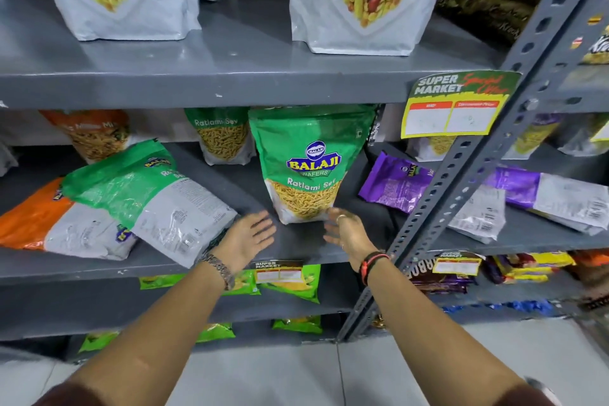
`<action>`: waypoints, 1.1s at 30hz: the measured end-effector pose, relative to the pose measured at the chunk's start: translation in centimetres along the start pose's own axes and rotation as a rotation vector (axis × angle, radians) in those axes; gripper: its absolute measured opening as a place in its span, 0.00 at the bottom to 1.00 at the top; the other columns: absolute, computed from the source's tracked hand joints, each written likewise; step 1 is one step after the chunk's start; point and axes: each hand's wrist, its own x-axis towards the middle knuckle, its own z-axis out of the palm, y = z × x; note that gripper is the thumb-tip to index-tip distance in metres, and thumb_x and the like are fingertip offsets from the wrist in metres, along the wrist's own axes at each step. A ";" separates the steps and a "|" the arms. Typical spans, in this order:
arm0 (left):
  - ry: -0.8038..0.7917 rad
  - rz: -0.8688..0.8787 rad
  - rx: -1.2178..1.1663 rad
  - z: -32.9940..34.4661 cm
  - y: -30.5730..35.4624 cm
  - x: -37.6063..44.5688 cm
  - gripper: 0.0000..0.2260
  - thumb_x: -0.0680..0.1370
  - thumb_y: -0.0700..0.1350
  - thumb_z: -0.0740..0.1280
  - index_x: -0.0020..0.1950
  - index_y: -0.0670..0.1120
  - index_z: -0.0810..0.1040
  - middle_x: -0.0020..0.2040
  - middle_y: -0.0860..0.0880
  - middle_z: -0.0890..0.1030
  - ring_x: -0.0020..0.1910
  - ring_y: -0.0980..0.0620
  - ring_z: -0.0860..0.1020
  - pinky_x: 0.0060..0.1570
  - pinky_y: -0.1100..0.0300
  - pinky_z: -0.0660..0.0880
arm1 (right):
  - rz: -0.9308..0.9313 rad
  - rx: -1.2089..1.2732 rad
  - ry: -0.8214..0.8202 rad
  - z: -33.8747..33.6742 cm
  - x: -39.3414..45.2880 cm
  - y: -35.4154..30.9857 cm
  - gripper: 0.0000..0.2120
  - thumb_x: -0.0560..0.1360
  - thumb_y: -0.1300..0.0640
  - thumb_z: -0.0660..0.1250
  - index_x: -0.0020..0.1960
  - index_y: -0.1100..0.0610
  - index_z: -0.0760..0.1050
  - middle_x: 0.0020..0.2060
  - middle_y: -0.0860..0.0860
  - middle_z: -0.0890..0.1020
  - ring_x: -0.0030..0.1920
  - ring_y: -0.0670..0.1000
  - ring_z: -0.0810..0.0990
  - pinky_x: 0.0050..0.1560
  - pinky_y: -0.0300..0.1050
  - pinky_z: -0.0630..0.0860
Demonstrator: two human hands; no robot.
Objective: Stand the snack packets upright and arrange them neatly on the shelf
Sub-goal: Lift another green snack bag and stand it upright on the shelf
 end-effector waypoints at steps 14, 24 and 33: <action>0.250 -0.028 0.070 -16.0 3.3 -6.4 0.09 0.79 0.43 0.54 0.45 0.44 0.72 0.44 0.45 0.76 0.41 0.50 0.75 0.43 0.58 0.72 | -0.167 -0.563 -0.273 17.9 1.5 -1.2 0.16 0.79 0.57 0.56 0.54 0.68 0.77 0.45 0.58 0.76 0.46 0.49 0.72 0.44 0.36 0.67; 0.229 0.179 -0.080 -17.6 5.1 -2.6 0.13 0.78 0.53 0.59 0.54 0.48 0.77 0.52 0.48 0.81 0.50 0.50 0.79 0.48 0.57 0.77 | -0.018 -0.521 -0.124 23.6 6.9 -0.4 0.17 0.74 0.59 0.63 0.60 0.65 0.75 0.63 0.61 0.77 0.62 0.59 0.76 0.65 0.51 0.72; 0.224 0.315 0.022 -17.8 7.9 -1.4 0.16 0.78 0.53 0.59 0.62 0.48 0.75 0.60 0.47 0.79 0.59 0.47 0.77 0.53 0.56 0.77 | -0.090 -0.241 0.049 22.0 4.5 -0.8 0.15 0.75 0.67 0.58 0.34 0.55 0.76 0.34 0.50 0.78 0.33 0.46 0.73 0.26 0.30 0.72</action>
